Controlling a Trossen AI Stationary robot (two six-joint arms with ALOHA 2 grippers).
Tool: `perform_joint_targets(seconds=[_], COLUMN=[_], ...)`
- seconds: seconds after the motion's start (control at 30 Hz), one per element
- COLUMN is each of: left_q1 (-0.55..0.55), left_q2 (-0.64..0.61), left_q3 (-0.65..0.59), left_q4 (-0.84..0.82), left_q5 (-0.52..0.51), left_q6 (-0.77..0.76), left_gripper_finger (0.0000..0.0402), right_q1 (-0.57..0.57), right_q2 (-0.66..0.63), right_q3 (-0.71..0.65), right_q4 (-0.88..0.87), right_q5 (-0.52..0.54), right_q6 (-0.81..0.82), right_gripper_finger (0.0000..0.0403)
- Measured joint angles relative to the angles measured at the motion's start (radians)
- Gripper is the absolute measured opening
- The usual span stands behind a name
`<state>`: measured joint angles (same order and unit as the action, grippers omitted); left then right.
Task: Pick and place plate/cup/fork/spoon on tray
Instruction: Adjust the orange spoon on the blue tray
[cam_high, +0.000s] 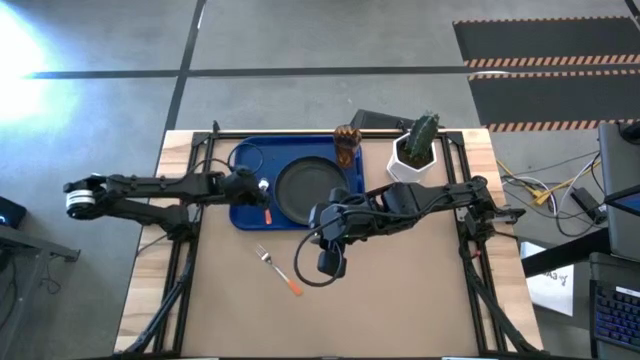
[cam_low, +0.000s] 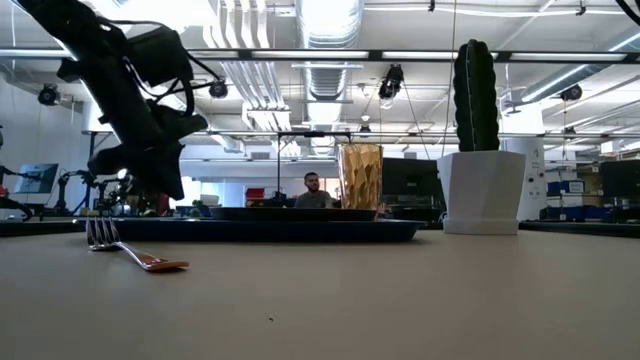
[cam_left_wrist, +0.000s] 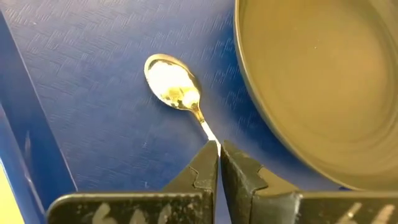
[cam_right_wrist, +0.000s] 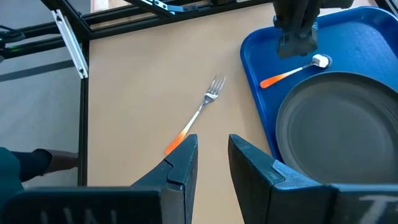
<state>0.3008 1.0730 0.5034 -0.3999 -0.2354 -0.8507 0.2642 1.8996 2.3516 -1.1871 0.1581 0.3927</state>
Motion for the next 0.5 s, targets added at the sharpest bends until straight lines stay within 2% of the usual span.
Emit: perform_joint_targets(seconds=[0.23,0.37,0.5], left_q1=[0.0,-0.001,-0.001], left_q2=[0.031,0.067,0.11], left_q3=[-0.002,0.005,0.006], left_q4=[0.07,0.077,0.077], left_q5=[0.02,0.042,0.071], left_q6=[0.061,0.07,-0.054], left_gripper_finger=[0.0015,0.0059,0.0109], right_q1=[0.0,0.0,0.0], right_q2=[0.0,0.0,0.0], right_q3=[0.0,0.0,0.0], right_q4=[0.002,0.002,-0.001], right_q5=[0.0,0.0,-0.001], right_q6=[-0.004,-0.012,-0.013], right_gripper_finger=[0.0079,0.0079,0.0079])
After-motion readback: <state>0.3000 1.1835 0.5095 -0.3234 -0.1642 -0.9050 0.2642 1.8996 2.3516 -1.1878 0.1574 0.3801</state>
